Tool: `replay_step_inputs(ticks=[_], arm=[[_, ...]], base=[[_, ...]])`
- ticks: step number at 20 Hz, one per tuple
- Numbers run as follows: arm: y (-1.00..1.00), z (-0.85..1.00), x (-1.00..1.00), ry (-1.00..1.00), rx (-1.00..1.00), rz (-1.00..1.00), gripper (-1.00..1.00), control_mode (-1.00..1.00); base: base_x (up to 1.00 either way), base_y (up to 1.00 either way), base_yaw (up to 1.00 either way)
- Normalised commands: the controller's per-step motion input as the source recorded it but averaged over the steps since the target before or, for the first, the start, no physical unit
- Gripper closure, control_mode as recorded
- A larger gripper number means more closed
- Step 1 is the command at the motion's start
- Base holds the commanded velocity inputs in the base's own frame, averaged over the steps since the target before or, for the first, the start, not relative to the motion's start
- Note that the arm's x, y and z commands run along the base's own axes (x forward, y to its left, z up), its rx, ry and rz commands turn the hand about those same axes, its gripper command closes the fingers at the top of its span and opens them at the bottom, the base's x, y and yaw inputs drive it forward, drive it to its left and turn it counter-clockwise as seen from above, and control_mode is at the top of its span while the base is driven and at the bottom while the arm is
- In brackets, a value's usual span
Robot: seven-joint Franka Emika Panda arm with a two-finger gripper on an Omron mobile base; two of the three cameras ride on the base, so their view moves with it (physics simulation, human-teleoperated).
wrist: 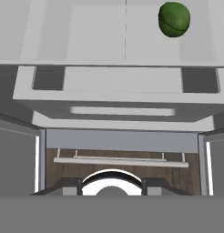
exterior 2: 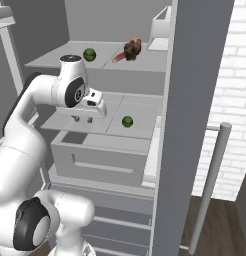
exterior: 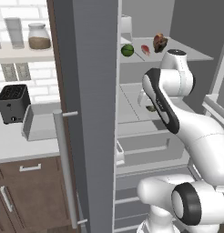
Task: Place one avocado and one steak in each tupperware on the nearby counter, to pack two identical lunches.
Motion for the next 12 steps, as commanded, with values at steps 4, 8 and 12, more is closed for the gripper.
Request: replay_step_inputs(ticks=[4, 8, 12], arm=[[0.0, 0.0, -0.01, 0.0, 0.0, 0.0, -1.0, -1.0], [0.0, 0.0, 0.0, 0.0, 0.0, 0.0, -1.0, -1.0], [0.0, 0.0, 0.0, 0.0, 0.0, 0.0, -1.0, -1.0]], base=[[0.0, 0.0, 0.0], [0.0, 0.0, 0.0], [0.0, 0.0, 0.0]])
